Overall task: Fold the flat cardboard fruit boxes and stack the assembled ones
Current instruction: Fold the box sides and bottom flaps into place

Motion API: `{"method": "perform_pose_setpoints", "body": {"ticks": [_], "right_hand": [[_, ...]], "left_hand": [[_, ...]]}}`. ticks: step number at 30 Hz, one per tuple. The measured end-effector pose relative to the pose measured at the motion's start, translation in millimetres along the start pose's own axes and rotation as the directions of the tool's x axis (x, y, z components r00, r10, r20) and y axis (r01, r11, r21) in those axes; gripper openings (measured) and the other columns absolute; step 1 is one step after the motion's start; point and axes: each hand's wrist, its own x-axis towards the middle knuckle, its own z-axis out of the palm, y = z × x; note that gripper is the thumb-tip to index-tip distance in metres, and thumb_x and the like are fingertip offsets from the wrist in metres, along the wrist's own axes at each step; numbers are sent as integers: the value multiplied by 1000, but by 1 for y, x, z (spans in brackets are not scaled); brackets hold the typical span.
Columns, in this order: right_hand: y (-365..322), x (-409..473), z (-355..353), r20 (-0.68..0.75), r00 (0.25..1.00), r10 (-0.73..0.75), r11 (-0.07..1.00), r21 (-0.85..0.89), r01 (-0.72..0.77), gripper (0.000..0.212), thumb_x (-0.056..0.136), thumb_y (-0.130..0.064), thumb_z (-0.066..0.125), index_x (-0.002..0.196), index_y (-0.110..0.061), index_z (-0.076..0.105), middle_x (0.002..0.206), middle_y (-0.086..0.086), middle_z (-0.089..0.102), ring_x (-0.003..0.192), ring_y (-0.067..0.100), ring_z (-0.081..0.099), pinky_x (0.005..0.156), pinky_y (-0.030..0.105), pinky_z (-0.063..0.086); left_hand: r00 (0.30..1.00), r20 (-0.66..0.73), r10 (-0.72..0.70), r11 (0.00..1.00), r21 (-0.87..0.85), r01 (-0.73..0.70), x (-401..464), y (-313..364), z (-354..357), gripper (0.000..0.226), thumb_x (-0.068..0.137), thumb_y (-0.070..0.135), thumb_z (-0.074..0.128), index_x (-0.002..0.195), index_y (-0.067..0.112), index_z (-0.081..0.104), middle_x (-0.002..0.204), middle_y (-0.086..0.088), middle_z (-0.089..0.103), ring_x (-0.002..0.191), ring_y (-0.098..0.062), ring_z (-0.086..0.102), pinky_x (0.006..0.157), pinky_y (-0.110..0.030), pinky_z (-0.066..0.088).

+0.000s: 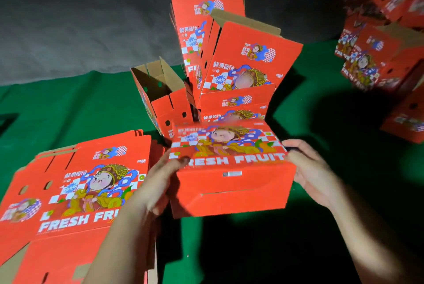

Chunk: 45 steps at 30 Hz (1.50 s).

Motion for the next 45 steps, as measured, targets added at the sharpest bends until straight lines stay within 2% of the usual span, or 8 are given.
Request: {"method": "perform_pose_setpoints", "body": {"ticks": [3,13,18,21,23,27,35,45], "right_hand": [[11,-9,-8,80,996,35,994,96,-43,32,94,-11,67,124,-23,64,106,2,78,91,22,75,74,35,60],[46,-13,11,-344,912,-223,867,-497,25,77,89,-12,73,154,-28,34,126,7,44,107,11,56,98,22,40],[73,-33,35,-110,991,-80,964,-260,49,122,75,-60,73,160,-41,-12,168,-2,19,149,6,29,123,23,19],[106,-40,37,-170,973,-157,980,-145,133,129,67,-49,81,161,-38,-8,172,1,6,157,14,18,129,46,16],[114,-36,28,-234,962,-137,989,-90,119,131,61,-40,86,161,-43,1,170,0,16,152,14,30,126,42,25],[105,-10,18,-422,906,-28,998,42,50,111,67,-37,79,159,-31,18,162,9,37,139,22,49,121,45,36],[54,55,-50,-625,780,-30,991,-121,-59,58,99,-6,57,155,-18,45,144,16,59,127,30,61,110,47,47],[-4,181,-82,-767,581,273,906,407,113,31,100,-28,53,121,-12,69,129,10,69,117,28,68,102,44,54]], "left_hand": [[939,252,232,972,-40,-230,-17,-20,-16,74,91,1,68,154,25,38,152,-5,55,138,-24,54,110,-42,48],[925,-221,309,935,252,-252,-5,-80,48,75,75,38,86,136,28,46,126,-7,63,117,-24,64,100,-39,54],[971,231,67,866,470,-172,-4,-124,111,99,81,29,79,160,26,20,130,-8,47,125,-20,55,114,-41,44],[982,-67,176,881,457,-126,14,-134,129,47,89,4,74,122,30,55,123,-6,48,116,-19,55,108,-29,45],[960,-244,139,954,294,-64,33,-117,137,54,96,1,63,142,25,47,135,-3,41,123,-19,51,104,-15,37],[996,37,81,990,112,-85,63,-93,170,40,104,6,53,141,21,52,122,20,69,104,9,61,92,-9,45],[835,545,80,832,424,-357,81,-104,259,28,102,5,48,123,0,65,132,-11,66,116,1,55,112,-19,36],[1000,29,5,935,353,-15,171,-56,241,22,106,13,53,125,14,65,114,-1,72,92,-10,60,72,-2,42]]}}
